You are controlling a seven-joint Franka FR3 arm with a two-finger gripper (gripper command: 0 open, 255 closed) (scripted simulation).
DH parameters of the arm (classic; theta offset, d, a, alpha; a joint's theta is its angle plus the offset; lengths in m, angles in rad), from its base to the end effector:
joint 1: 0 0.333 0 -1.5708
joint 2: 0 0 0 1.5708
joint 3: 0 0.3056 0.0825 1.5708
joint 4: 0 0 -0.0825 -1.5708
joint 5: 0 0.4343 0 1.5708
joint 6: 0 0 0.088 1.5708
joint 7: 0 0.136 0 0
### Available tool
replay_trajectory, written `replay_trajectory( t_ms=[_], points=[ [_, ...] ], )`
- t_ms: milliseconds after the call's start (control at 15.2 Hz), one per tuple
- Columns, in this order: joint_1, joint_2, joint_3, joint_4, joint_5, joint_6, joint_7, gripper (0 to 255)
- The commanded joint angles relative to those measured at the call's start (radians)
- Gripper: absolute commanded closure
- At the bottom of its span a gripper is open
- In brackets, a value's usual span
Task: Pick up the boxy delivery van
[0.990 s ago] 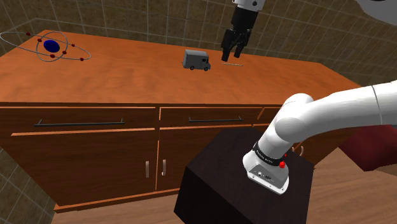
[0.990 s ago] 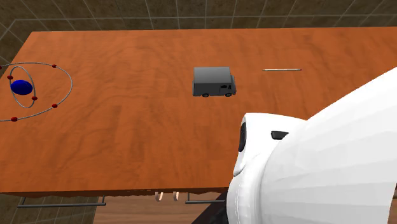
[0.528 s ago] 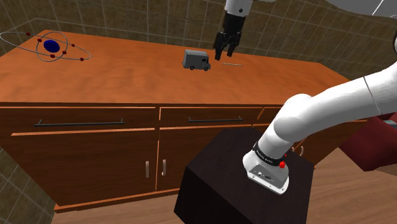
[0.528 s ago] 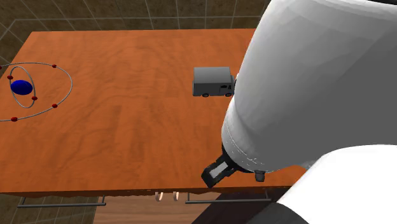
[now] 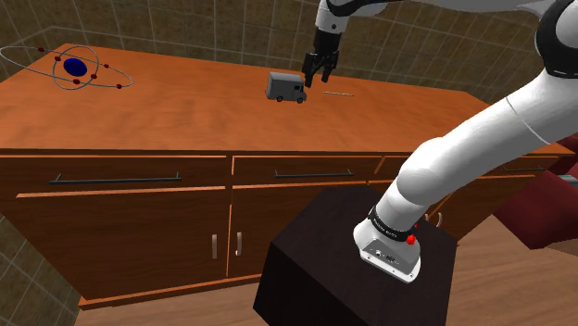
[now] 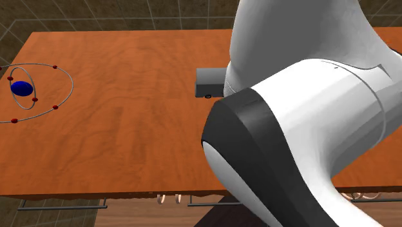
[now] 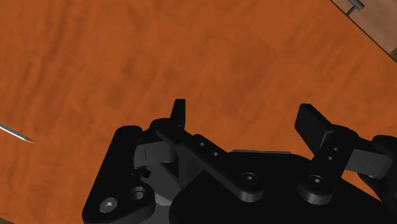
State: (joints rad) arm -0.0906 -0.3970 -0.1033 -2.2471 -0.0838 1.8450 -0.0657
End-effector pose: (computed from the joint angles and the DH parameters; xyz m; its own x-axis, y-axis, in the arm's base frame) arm 0.4748 -0.1039 0.4688 0.9952 -0.0971 -0.0097 -0.0967 -0.9945 0.0401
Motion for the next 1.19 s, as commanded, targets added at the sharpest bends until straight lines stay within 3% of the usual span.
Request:
replay_trajectory(
  t_ms=[0,924,1122],
  points=[
    [-0.011,0.067,-0.020,0.046,-0.011,0.025,-0.021,0],
    [-0.091,0.528,-0.122,0.415,0.000,0.139,-0.156,0],
    [-0.092,0.538,-0.122,0.387,0.001,0.177,-0.154,0]
  ],
)
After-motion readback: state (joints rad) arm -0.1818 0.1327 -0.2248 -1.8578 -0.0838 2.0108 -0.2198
